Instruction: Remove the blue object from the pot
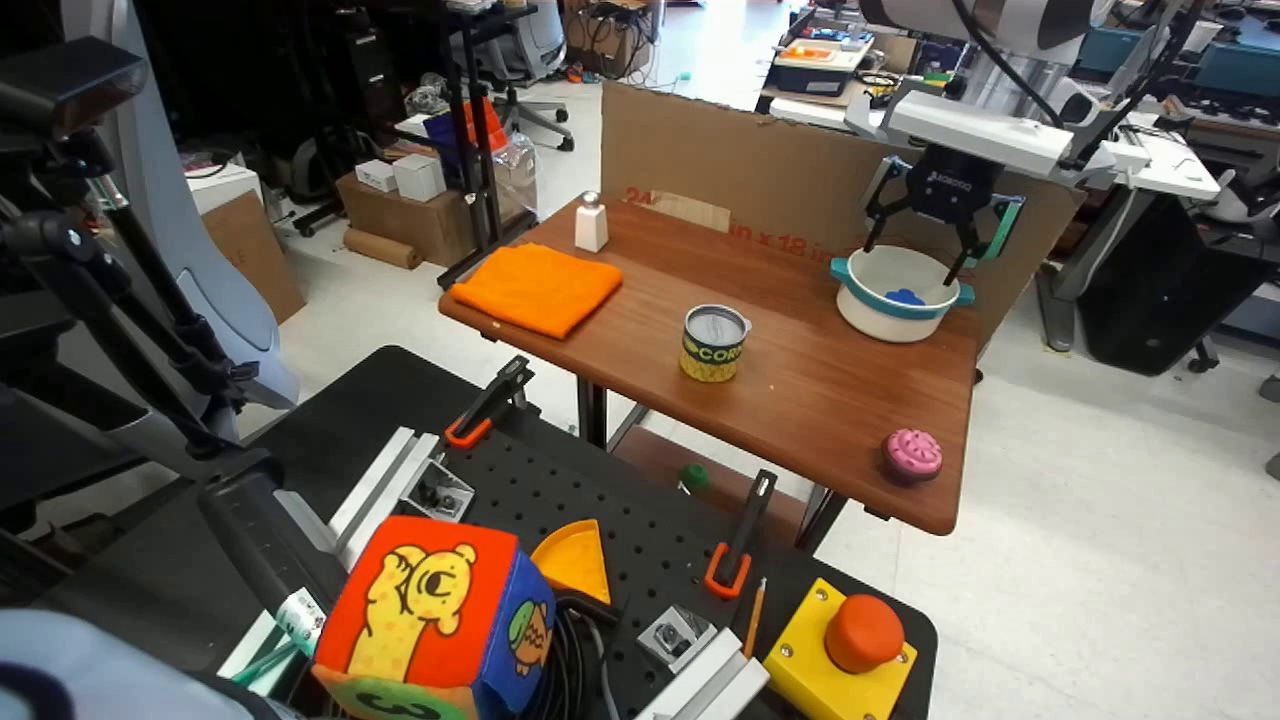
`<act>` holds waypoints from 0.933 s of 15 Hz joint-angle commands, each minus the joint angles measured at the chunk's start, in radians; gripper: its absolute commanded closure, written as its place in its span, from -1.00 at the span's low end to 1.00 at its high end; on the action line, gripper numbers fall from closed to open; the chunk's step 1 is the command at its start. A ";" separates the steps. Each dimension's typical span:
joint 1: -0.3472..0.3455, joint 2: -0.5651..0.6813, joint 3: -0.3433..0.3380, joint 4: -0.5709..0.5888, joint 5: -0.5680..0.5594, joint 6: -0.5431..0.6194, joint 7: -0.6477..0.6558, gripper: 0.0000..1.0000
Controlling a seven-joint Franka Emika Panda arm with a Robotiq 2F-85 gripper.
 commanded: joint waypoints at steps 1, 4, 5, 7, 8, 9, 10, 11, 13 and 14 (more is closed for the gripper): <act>-0.006 0.045 0.014 0.075 -0.026 -0.045 0.006 -1.00; -0.008 0.070 0.012 0.104 -0.027 -0.057 0.008 -1.00; -0.009 0.078 0.012 0.113 -0.027 -0.065 0.008 -1.00; -0.010 0.093 0.012 0.131 -0.027 -0.077 0.008 -1.00; -0.011 0.100 0.012 0.138 -0.026 -0.080 0.008 -1.00; -0.011 0.106 0.011 0.143 -0.027 -0.077 0.008 -1.00; -0.013 0.112 0.011 0.150 -0.027 -0.078 0.007 -1.00; -0.014 0.120 0.010 0.158 -0.027 -0.080 0.008 -1.00; -0.015 0.136 0.008 0.176 -0.029 -0.088 0.012 -1.00; -0.015 0.144 0.008 0.183 -0.030 -0.091 0.012 -1.00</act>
